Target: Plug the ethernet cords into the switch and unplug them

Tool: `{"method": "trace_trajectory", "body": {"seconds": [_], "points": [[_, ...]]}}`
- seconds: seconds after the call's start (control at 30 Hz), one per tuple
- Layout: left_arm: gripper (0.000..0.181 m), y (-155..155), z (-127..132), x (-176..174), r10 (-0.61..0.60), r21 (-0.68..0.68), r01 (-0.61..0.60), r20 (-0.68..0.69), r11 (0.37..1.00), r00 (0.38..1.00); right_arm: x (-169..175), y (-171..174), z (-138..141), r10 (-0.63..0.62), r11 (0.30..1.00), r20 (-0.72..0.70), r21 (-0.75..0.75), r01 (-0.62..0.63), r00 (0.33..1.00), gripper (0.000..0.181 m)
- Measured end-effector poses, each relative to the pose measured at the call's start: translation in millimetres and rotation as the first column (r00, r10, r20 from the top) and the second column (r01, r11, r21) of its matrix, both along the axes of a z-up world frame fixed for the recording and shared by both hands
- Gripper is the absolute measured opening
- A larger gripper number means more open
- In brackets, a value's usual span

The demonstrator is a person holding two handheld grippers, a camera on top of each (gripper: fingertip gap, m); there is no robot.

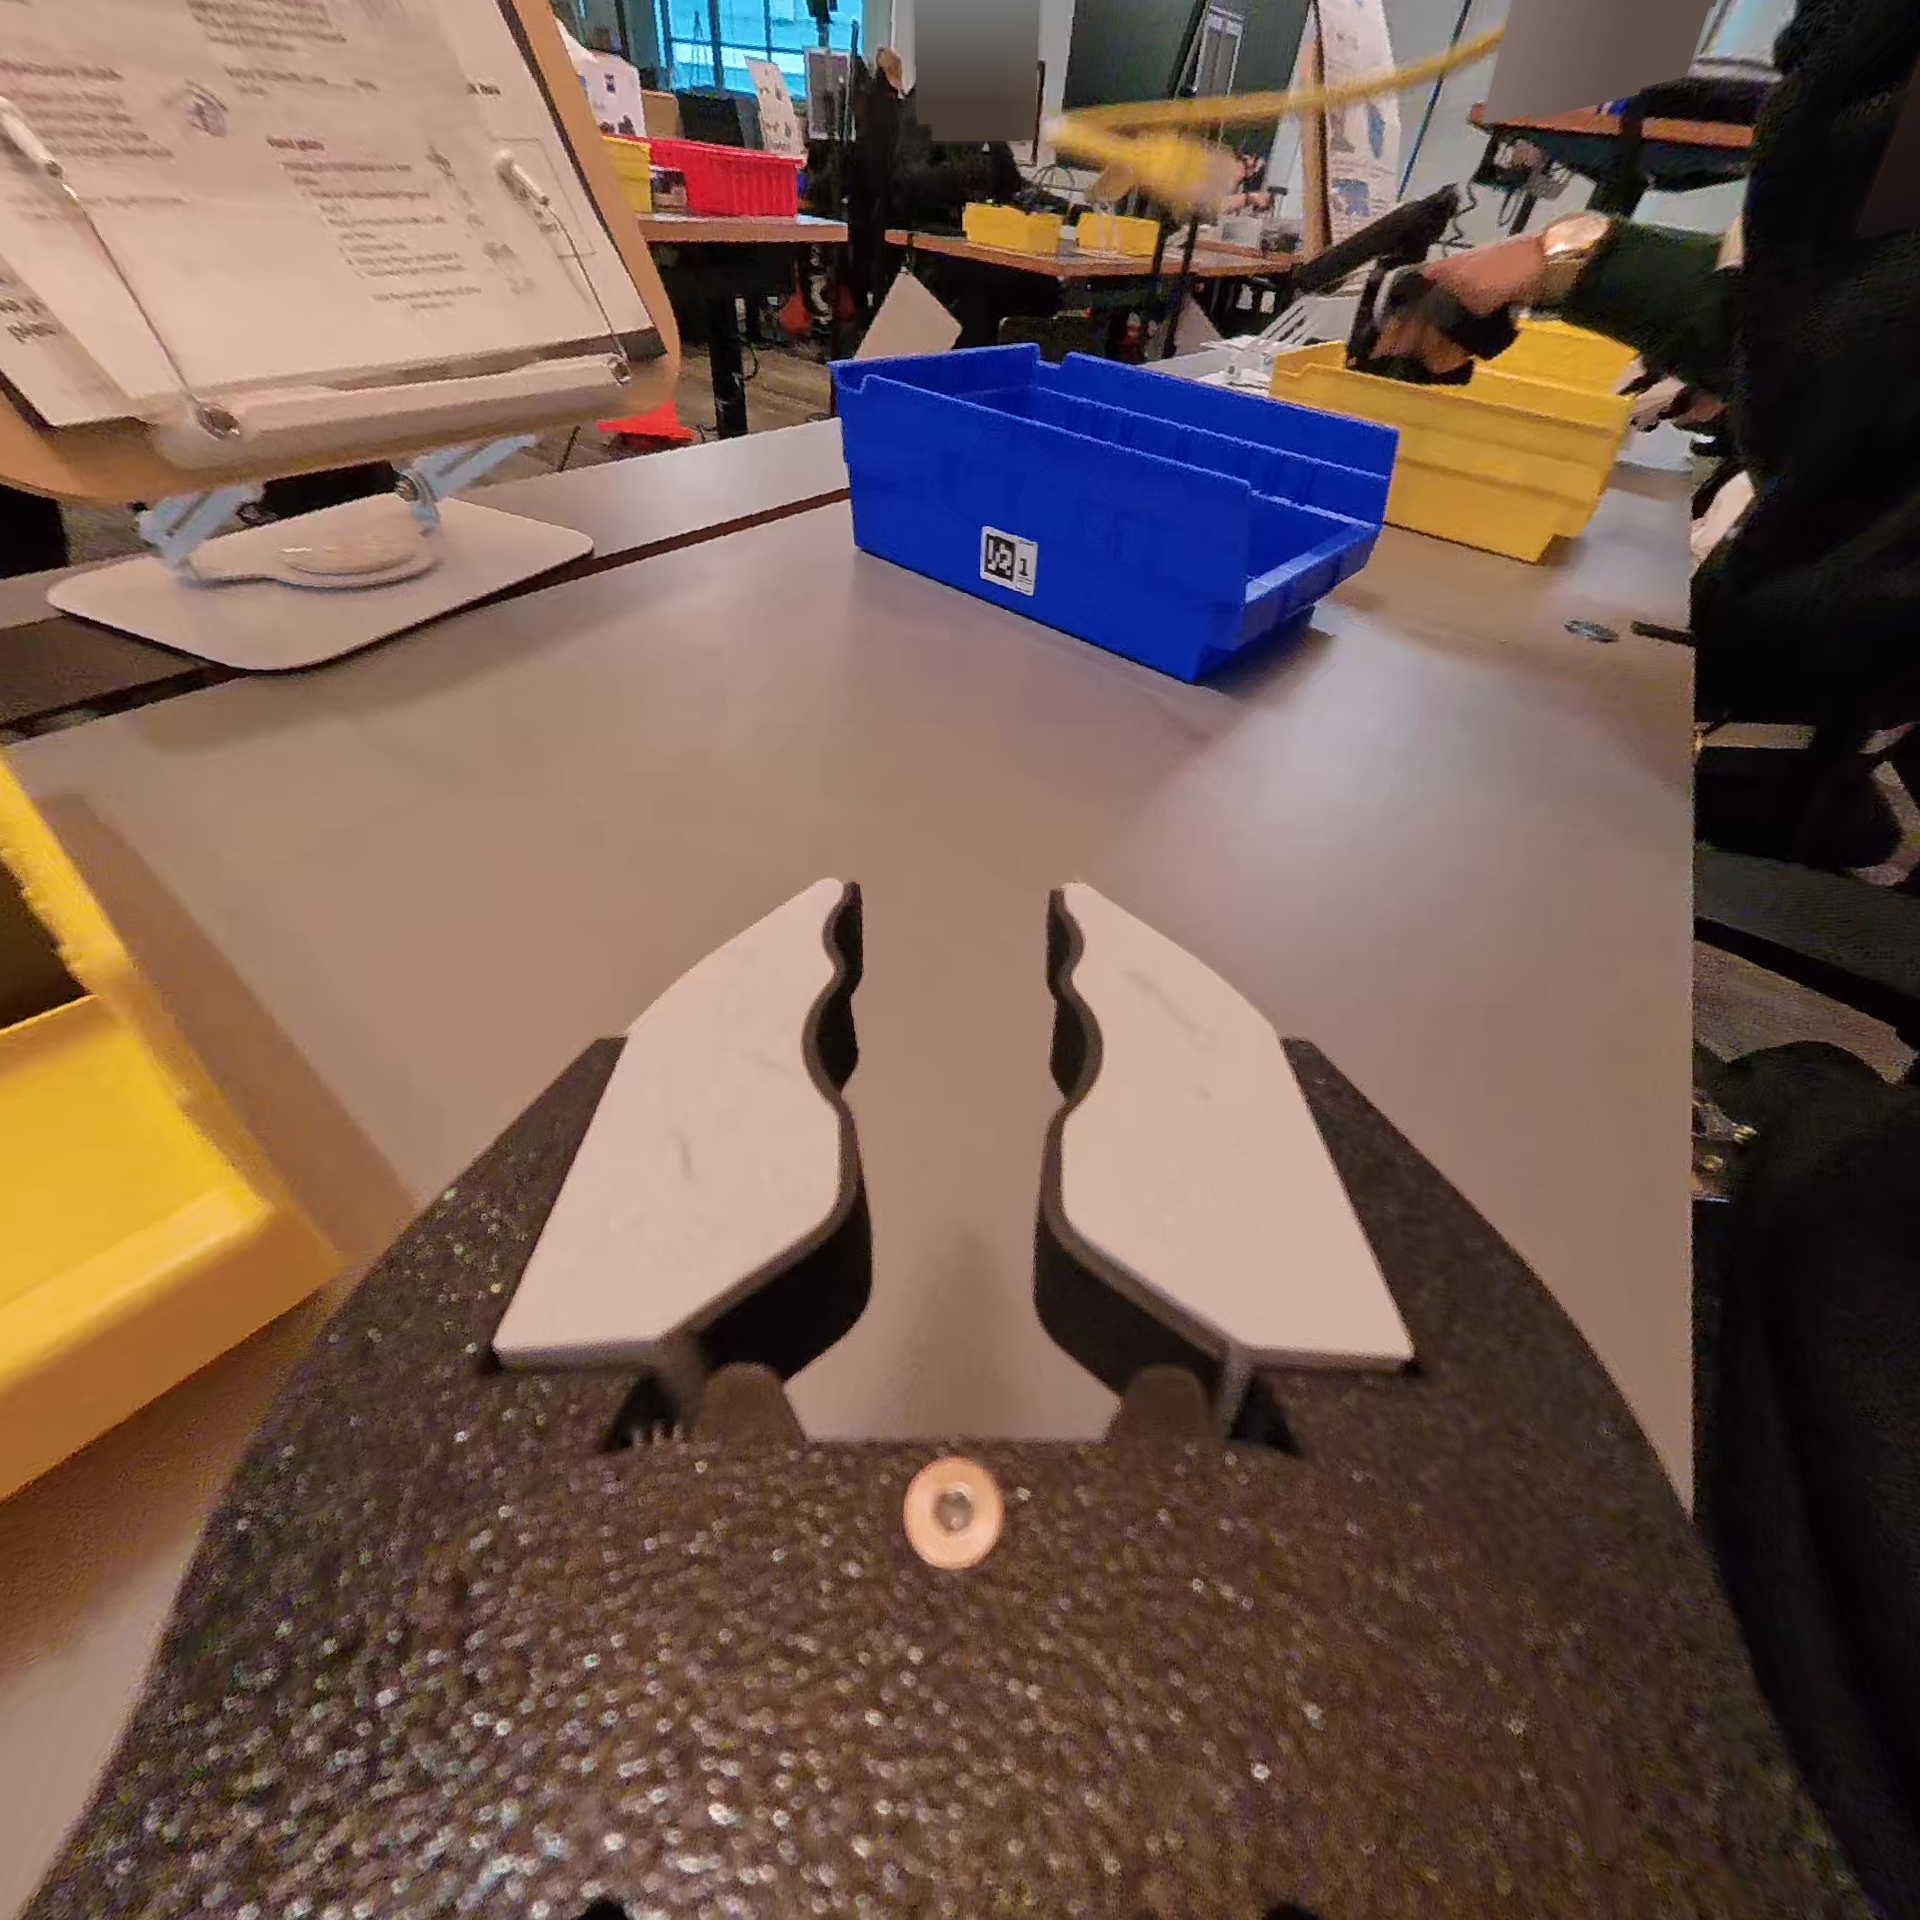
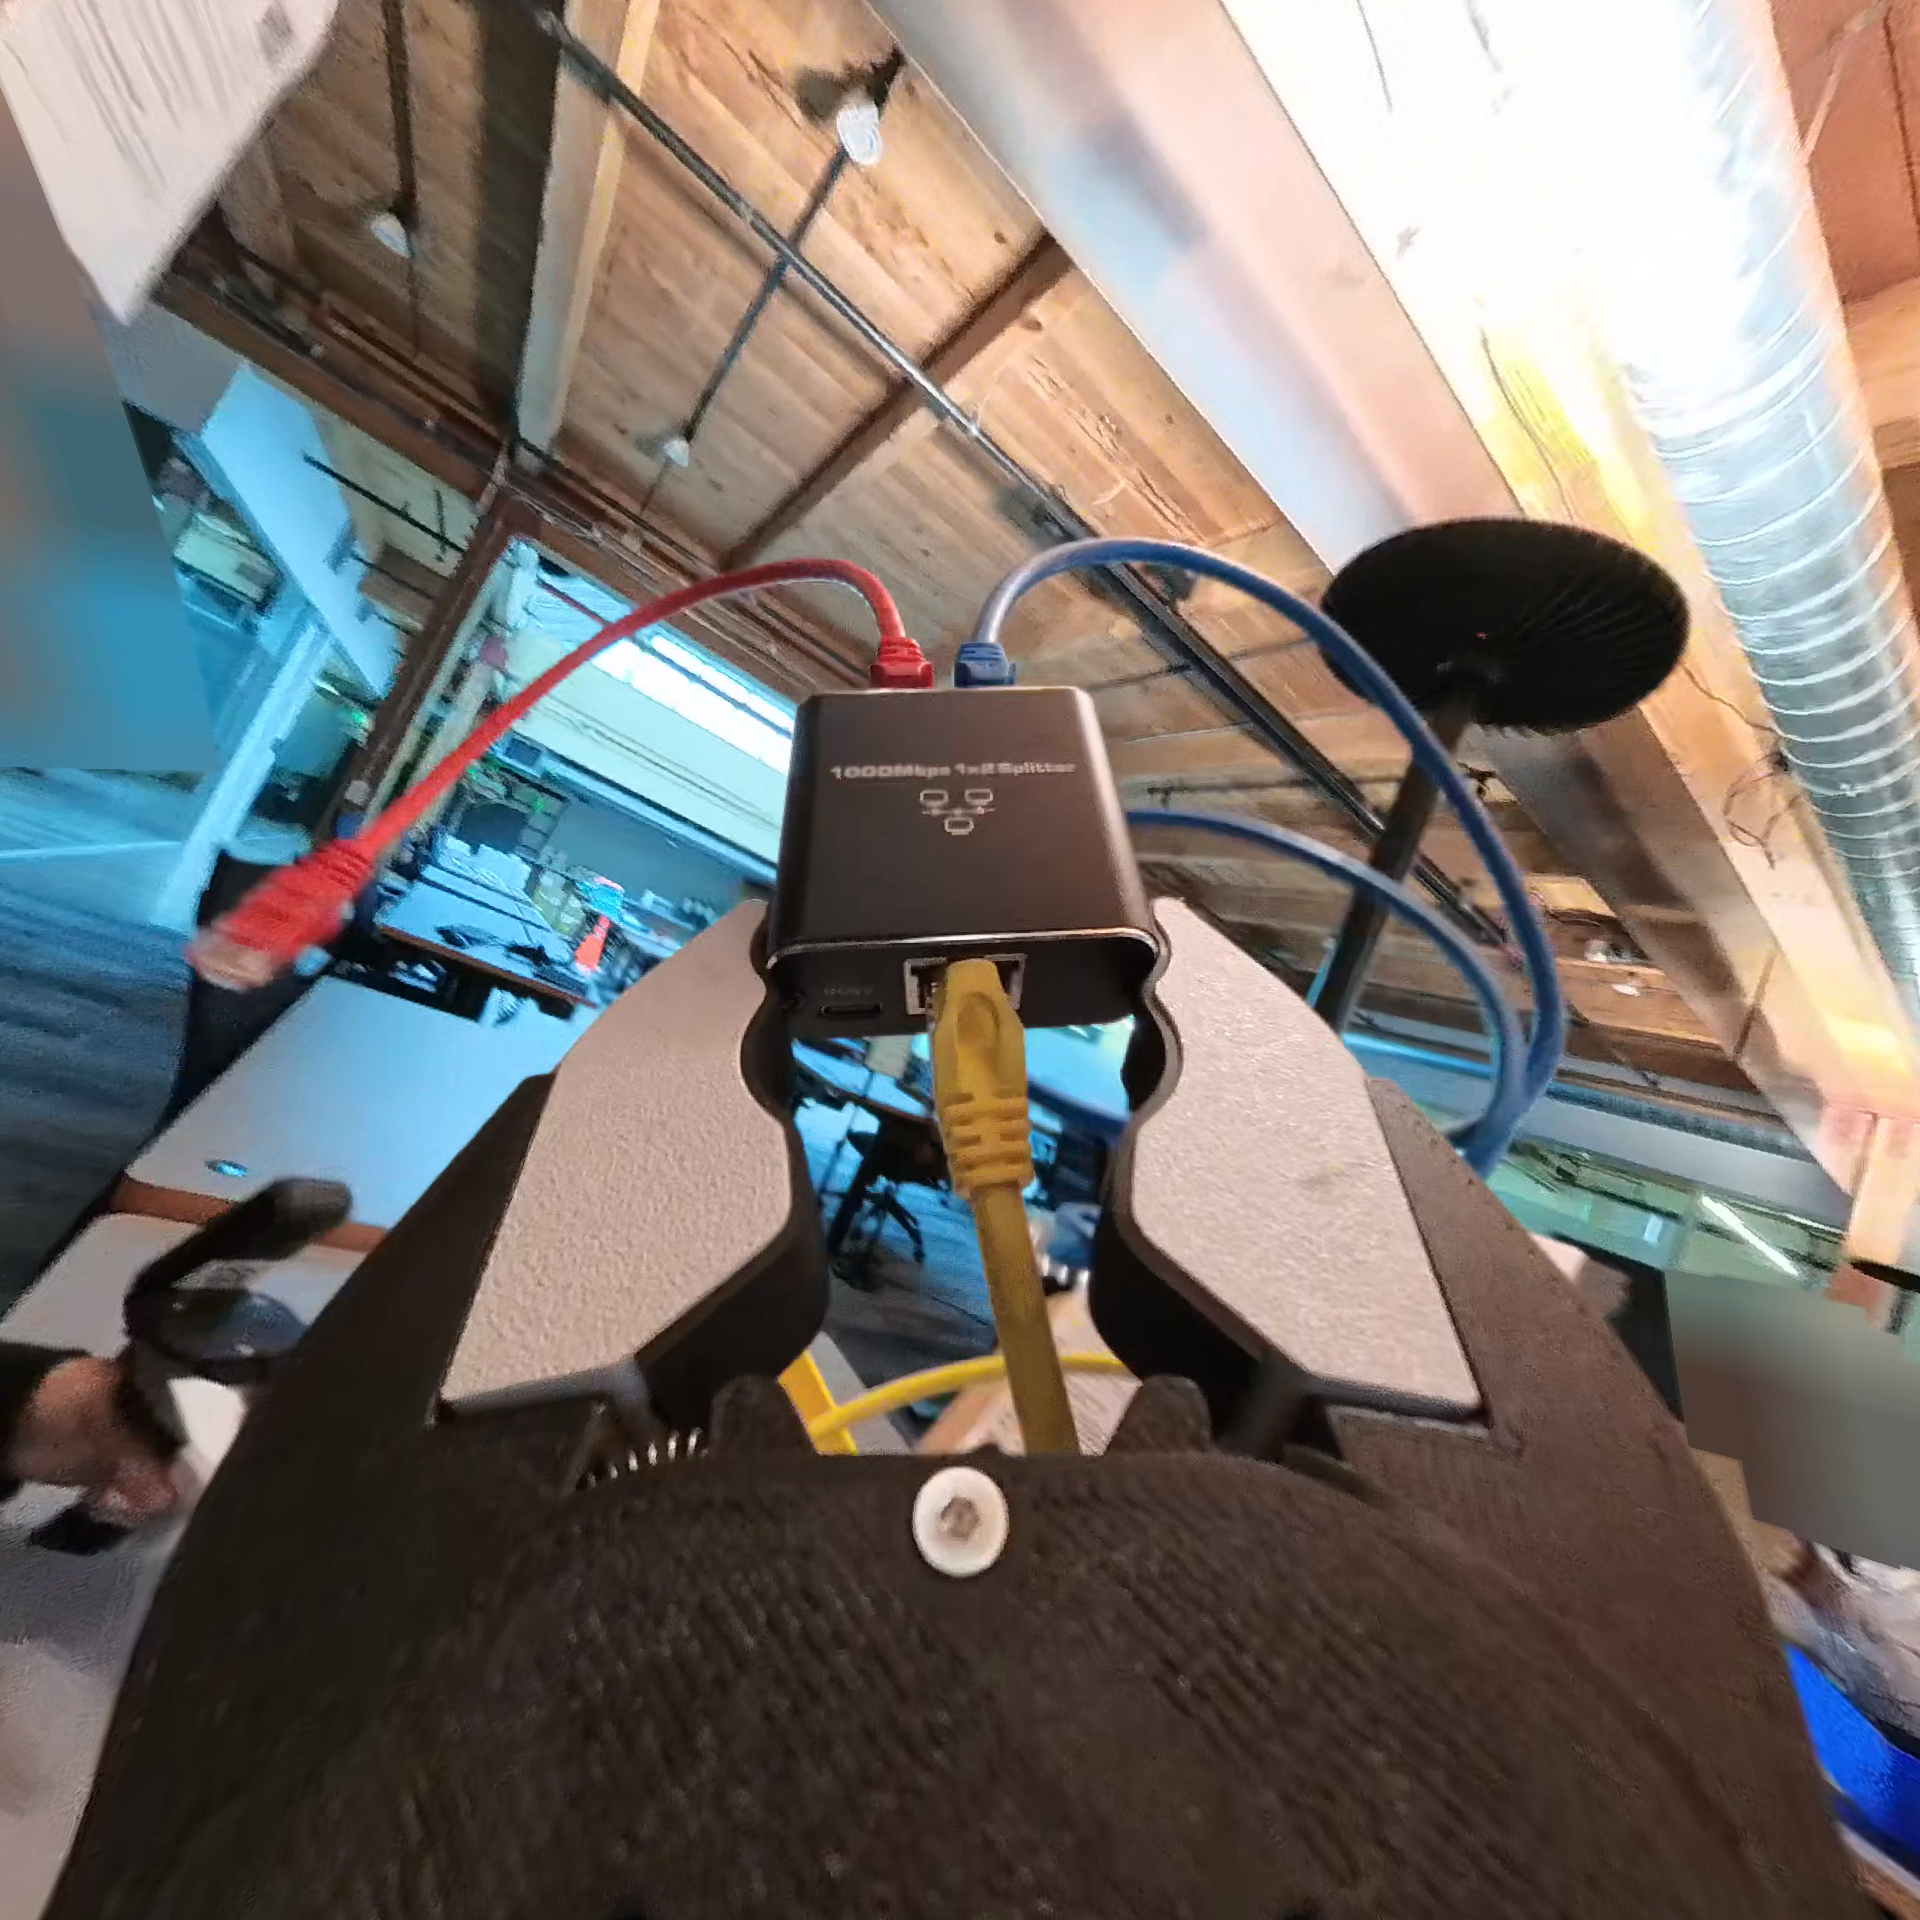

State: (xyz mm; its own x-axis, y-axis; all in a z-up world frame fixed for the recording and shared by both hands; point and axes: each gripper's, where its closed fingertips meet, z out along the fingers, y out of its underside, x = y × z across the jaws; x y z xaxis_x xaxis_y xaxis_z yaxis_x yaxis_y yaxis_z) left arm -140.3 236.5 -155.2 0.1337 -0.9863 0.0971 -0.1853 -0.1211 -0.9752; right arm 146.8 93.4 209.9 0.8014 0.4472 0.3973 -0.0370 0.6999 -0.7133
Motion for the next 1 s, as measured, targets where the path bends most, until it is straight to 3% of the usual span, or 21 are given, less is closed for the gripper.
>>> {"method": "trace_trajectory", "body": {"seconds": [0.13, 0.23, 0.33, 0.47, 0.53, 0.63, 0.7, 0.77, 0.8, 0.87, 0.93, 1.0], "points": [[0.032, -3, -1, 8, -0.027, -0.024, 0.027, 0.017, 0.999, 1.000, 44, 27, -31, -0.068, 0.994, -0.034, -0.087, 0.064, 0.997, 0.061], [0.032, -6, -5, 10, -0.042, -0.022, 0.043, 0.007, 0.999, 0.999, 83, 46, -84, -0.032, 0.978, -0.210, -0.209, -0.013, 0.977, 0.061], [0.030, -8, -8, 12, -0.057, -0.034, 0.057, 0.007, 0.998, 0.998, 114, 66, -147, -0.077, 0.941, -0.362, -0.334, -0.052, 0.929, 0.062], [0.029, -12, -10, 13, -0.071, -0.035, 0.071, 0.005, 0.997, 0.997, 132, 84, -215, -0.244, 0.864, -0.375, -0.502, 0.025, 0.894, 0.061], [0.028, -13, -12, 14, -0.077, -0.034, 0.077, -0.002, 0.996, 0.997, 145, 94, -244, -0.383, 0.785, -0.361, -0.612, 0.094, 0.850, 0.061], [0.028, -15, -13, 18, -0.088, -0.039, 0.088, -0.008, 0.995, 0.996, 172, 104, -298, -0.644, 0.541, -0.234, -0.813, 0.217, 0.728, 0.062], [0.028, -17, -14, 21, -0.098, -0.039, 0.097, -0.013, 0.995, 0.995, 177, 106, -328, -0.714, 0.411, -0.184, -0.891, 0.191, 0.676, 0.062], [0.028, -19, -14, 26, -0.108, -0.034, 0.107, -0.019, 0.994, 0.994, 173, 108, -348, -0.728, 0.333, -0.176, -0.936, 0.118, 0.662, 0.063], [0.028, -20, -15, 28, -0.113, -0.034, 0.112, -0.024, 0.993, 0.993, 175, 107, -347, -0.741, 0.354, -0.218, -0.931, 0.094, 0.635, 0.063], [0.028, -24, -16, 32, -0.132, -0.034, 0.131, -0.033, 0.991, 0.991, 175, 104, -319, -0.649, 0.572, -0.448, -0.820, 0.006, 0.614, 0.062], [0.028, -27, -16, 34, -0.144, -0.027, 0.143, -0.046, 0.989, 0.988, 178, 100, -311, -0.559, 0.657, -0.621, -0.736, -0.165, 0.549, 0.062], [0.028, -29, -18, 35, -0.153, -0.018, 0.152, -0.069, 0.988, 0.986, 184, 93, -306, -0.461, 0.726, -0.769, -0.614, -0.309, 0.443, 0.062]]}}
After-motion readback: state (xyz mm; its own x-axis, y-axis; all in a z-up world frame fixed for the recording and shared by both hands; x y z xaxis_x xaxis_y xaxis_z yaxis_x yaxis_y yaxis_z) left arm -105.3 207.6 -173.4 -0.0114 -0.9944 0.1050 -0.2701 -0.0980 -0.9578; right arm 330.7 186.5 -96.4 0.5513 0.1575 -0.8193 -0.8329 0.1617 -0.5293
